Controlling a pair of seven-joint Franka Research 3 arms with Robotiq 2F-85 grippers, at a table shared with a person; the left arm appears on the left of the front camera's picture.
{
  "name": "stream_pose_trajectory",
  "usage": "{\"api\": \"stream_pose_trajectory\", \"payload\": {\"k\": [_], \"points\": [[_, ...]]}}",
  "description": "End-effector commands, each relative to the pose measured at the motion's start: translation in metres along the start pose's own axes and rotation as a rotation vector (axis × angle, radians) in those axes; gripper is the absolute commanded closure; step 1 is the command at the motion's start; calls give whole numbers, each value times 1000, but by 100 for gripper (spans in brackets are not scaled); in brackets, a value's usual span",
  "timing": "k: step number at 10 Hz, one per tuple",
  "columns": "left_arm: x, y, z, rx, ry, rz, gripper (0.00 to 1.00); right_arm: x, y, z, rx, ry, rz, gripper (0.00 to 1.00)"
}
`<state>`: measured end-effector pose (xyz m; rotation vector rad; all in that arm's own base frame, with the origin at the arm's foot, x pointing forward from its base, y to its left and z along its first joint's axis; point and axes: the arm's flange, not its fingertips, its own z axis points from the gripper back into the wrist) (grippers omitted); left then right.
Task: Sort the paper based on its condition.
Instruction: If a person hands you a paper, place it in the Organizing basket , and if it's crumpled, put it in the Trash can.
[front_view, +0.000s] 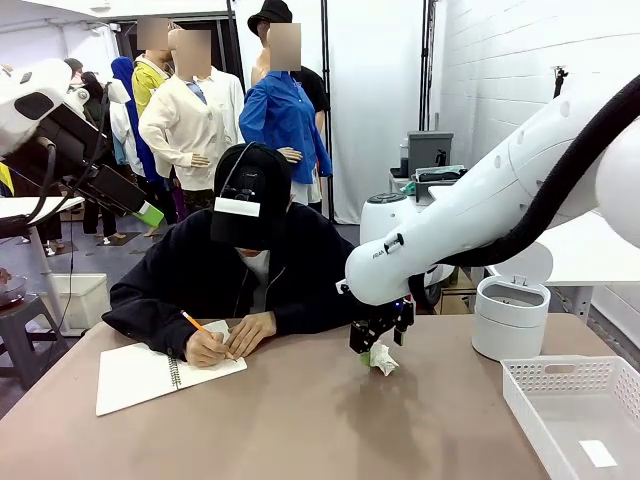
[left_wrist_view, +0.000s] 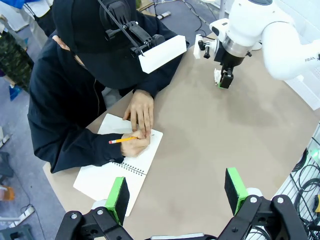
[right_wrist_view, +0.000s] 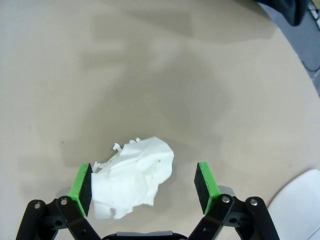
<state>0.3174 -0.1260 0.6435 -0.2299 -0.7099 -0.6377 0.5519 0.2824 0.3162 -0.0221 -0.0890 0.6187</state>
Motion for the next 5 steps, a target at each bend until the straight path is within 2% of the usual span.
{"api": "stream_pose_trajectory", "payload": {"k": [1, 5], "points": [[0, 1, 0, 0, -2, 2, 0, -6, -1, 4, -17, -13, 5, 0], [0, 1, 0, 0, -2, 2, 0, 1, 0, 3, -2, -4, 0, 0]]}}
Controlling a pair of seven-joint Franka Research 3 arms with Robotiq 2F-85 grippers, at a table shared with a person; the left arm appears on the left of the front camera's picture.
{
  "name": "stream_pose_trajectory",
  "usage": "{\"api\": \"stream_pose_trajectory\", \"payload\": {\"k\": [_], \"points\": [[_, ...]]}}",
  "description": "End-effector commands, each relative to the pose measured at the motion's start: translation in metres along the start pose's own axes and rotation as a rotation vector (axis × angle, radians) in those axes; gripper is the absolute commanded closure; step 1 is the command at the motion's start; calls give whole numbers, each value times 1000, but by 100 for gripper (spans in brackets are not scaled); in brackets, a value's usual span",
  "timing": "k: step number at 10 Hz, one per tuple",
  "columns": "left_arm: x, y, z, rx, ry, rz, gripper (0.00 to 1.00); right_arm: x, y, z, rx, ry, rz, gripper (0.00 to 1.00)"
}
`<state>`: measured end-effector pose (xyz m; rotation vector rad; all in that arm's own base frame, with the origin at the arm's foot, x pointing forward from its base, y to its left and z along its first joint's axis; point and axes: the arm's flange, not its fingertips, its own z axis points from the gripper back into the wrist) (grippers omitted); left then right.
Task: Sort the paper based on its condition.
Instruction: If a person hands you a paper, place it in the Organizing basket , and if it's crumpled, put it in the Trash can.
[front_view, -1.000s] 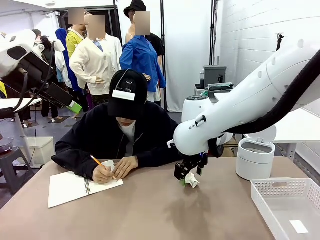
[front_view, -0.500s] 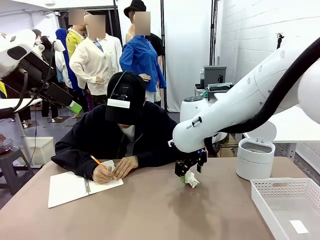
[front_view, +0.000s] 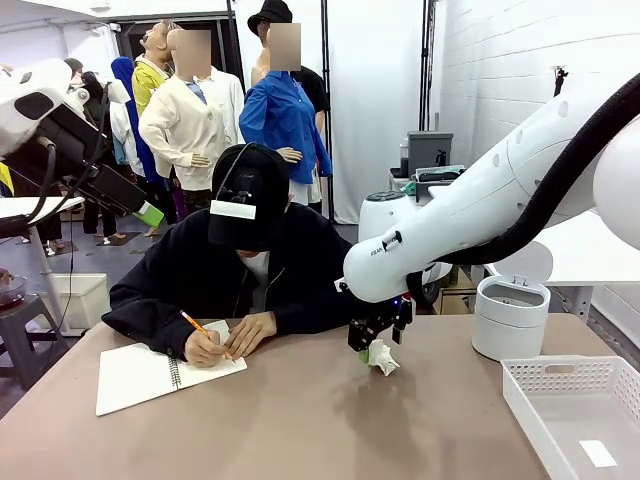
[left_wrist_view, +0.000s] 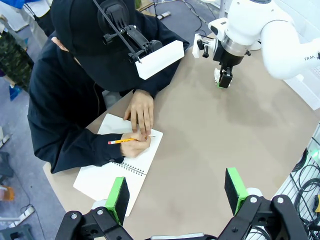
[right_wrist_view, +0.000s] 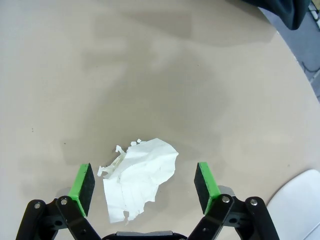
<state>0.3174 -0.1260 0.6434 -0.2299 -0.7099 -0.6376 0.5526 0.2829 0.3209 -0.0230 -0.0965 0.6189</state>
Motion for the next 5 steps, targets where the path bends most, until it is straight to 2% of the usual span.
{"api": "stream_pose_trajectory", "payload": {"k": [1, 5], "points": [[0, 1, 0, 0, -2, 2, 0, 5, 2, -14, 9, 10, 0, 0], [0, 1, 0, 0, -2, 2, 0, 7, 10, -31, 8, 36, 4, 0]]}}
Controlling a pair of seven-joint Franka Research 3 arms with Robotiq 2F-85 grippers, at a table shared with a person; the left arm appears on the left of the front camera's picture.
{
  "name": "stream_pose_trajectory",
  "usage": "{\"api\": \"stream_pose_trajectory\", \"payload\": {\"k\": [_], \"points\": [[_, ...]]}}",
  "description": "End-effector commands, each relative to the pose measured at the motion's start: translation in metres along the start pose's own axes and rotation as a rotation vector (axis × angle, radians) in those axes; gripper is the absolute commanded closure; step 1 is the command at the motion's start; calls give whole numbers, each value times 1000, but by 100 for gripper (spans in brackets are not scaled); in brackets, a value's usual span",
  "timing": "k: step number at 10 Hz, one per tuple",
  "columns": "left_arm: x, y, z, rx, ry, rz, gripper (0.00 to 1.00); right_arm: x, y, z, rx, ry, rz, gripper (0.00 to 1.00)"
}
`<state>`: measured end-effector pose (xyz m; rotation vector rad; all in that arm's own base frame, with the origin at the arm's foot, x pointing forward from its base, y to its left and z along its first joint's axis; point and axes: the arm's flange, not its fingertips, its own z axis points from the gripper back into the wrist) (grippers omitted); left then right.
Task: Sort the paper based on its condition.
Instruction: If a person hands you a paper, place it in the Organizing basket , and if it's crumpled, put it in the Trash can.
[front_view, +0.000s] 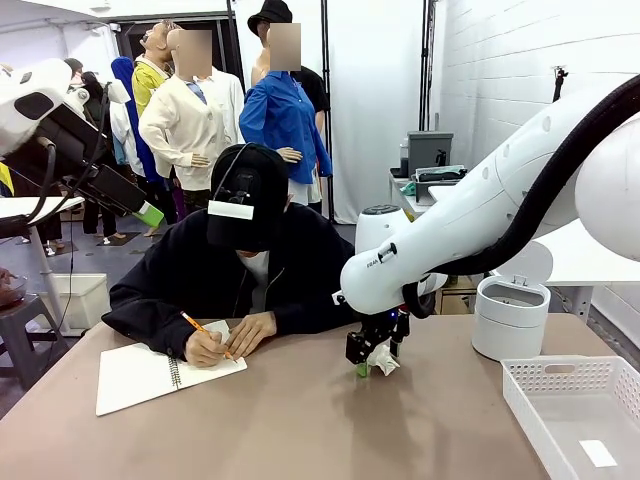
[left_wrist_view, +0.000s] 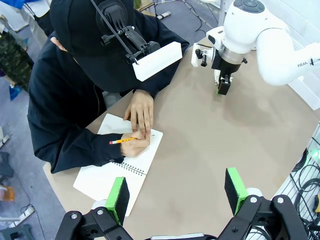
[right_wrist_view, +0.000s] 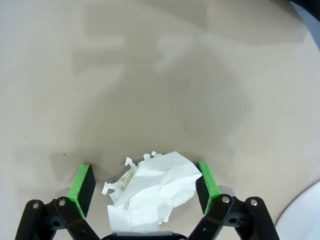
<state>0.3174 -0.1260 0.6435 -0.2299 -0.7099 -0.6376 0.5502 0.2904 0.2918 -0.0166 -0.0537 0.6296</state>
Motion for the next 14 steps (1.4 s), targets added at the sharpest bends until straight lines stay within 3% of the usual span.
{"api": "stream_pose_trajectory", "payload": {"k": [1, 6, 11, 14], "points": [[0, 1, 0, 0, -2, 2, 0, 10, 2, 1, -21, -12, -23, 0], [0, 1, 0, 0, -2, 2, 0, 0, 0, 0, 0, 0, 0, 0], [0, 1, 0, 0, -2, 2, 0, 1, -3, 4, -3, -12, -40, 94], [0, 1, 0, 0, -2, 2, 0, -6, -7, 42, -20, 53, -71, 94]]}}
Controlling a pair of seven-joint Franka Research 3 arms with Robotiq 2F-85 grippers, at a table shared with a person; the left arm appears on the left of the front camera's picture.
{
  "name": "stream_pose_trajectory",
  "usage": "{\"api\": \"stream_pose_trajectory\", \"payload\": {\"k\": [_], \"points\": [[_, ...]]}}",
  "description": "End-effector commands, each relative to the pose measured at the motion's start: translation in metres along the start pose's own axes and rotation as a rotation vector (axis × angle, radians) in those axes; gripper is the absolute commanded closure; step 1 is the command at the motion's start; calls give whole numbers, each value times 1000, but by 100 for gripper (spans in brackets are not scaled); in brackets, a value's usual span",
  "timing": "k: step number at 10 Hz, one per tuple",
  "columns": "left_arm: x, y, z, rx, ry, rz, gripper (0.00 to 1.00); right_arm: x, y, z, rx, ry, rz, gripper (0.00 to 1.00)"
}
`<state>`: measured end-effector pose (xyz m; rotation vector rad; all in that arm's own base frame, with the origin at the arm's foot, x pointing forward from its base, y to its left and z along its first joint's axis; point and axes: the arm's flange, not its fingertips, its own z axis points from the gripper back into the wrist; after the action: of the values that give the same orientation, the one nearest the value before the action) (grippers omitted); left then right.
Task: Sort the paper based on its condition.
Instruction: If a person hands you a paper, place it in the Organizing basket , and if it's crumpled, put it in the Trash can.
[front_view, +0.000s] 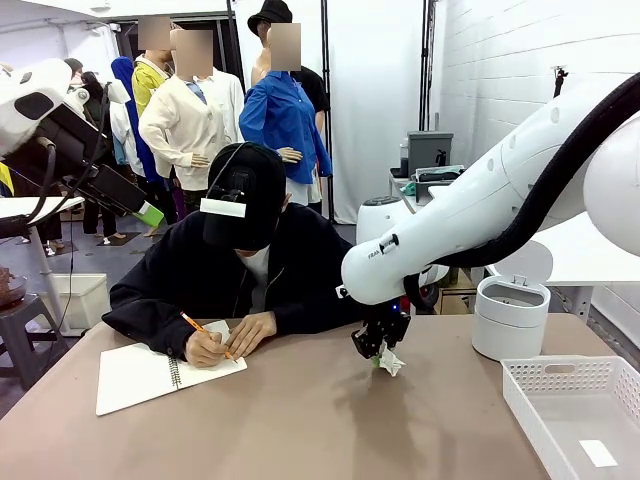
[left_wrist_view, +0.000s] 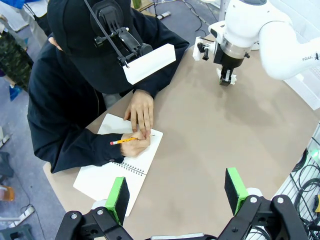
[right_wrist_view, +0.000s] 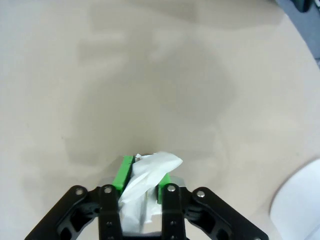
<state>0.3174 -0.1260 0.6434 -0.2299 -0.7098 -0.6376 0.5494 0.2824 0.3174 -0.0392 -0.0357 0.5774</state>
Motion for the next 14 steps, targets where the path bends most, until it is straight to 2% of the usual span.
{"api": "stream_pose_trajectory", "payload": {"k": [1, 4, 8, 11, 14], "points": [[0, 1, 0, 0, -2, 2, 0, -4, -5, 37, 9, 54, -20, 94], [0, 1, 0, 0, -2, 2, 0, -7, -22, 96, 9, 58, -34, 94], [0, 1, 0, 0, -2, 2, 0, -24, -32, 200, 137, -51, -41, 94], [0, 1, 0, 0, -2, 2, 0, -32, -48, 267, 149, -171, -61, 94], [0, 1, 0, 0, -2, 2, 0, -44, -80, 299, 137, -260, -121, 94]]}}
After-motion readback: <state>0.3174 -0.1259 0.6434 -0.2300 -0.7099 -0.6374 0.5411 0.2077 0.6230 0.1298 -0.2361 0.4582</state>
